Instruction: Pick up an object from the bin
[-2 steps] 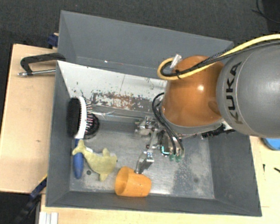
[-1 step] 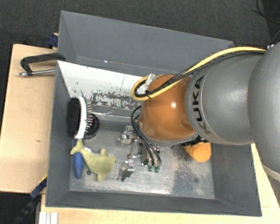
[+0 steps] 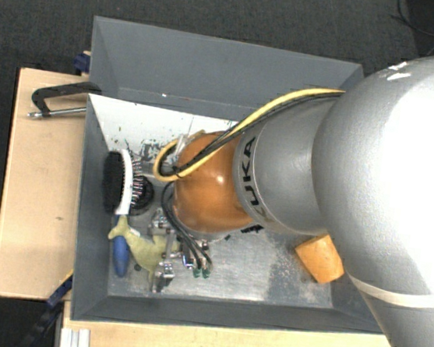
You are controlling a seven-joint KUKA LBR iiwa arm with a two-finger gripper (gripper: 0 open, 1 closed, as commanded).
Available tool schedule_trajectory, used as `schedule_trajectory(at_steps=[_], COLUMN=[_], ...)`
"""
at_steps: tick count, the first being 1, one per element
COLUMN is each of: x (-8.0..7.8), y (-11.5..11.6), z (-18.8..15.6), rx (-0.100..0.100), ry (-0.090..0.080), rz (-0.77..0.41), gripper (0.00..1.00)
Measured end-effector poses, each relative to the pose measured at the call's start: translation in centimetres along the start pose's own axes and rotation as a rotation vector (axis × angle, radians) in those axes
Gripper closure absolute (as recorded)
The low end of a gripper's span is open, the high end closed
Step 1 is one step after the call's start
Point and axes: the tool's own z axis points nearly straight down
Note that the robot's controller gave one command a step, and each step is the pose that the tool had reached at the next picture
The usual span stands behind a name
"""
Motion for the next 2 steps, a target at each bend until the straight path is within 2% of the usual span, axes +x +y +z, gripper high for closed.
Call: schedule_trajectory(at_steps=[1,2], x=[-0.2,-1.2], y=[0.0,1.1], z=[-0.2,-14.6], rx=[-0.004,-0.003], ry=[-0.008,-0.012], rz=[0.003,-0.138], gripper=[1.0,1.0])
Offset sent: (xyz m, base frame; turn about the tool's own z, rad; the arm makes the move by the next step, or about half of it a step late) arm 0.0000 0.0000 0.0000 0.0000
